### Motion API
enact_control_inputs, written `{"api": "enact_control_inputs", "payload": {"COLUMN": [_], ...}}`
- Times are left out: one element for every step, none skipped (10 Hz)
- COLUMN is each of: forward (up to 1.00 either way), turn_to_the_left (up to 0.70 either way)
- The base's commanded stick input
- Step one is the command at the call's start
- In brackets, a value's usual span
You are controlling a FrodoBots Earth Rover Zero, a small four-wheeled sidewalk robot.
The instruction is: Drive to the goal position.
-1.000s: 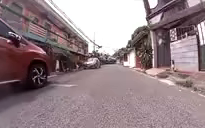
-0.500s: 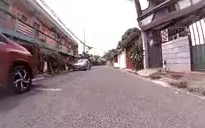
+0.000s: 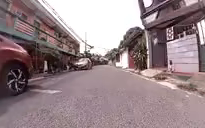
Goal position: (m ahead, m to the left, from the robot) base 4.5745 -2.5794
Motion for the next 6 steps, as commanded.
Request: {"api": "enact_control_inputs", "payload": {"forward": [0.5,0.5,0.5,0.5,0.5,0.5], "turn_to_the_left": [0.06,0.06,0.06,0.06,0.06,0.06]}}
